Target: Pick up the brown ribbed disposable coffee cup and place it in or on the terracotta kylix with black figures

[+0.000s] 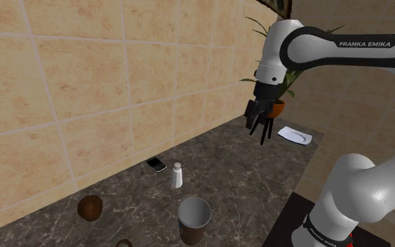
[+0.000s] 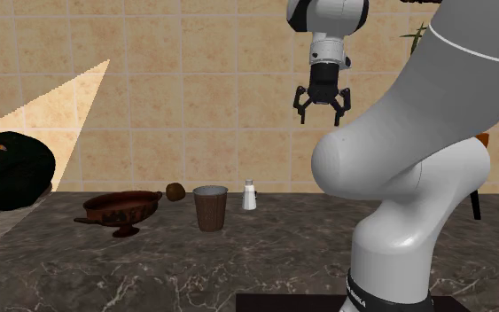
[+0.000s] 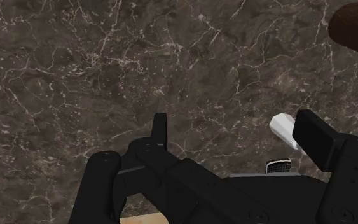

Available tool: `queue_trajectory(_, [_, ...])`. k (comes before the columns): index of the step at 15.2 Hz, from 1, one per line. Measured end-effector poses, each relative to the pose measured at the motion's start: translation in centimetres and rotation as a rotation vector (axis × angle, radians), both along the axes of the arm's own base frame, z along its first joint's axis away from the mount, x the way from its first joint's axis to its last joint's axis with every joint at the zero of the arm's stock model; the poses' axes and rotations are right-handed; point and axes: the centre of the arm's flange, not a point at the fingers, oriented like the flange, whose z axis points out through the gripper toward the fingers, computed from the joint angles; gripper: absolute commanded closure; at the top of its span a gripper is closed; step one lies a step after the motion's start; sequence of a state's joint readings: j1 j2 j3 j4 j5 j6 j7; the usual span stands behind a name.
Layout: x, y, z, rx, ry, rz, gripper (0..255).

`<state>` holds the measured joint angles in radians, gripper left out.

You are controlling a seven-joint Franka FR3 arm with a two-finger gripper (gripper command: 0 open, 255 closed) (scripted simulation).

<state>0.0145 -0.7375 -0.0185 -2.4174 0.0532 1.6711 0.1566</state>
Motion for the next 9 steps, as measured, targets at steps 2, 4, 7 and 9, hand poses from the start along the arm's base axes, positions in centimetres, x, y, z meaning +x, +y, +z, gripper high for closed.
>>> queue_trajectory(2, [0.0, 0.5, -0.4, 0.001, -0.003, -0.001, 0])
queue_trajectory(4, [-0.2, 2.1, -1.3, 0.003, -0.013, -0.003, 0])
queue_trajectory(7, [-0.7, 5.4, -3.4, 0.007, -0.031, -0.008, 0])
queue_trajectory(9, [-1.1, 7.6, -5.3, 0.01, -0.044, -0.013, 0])
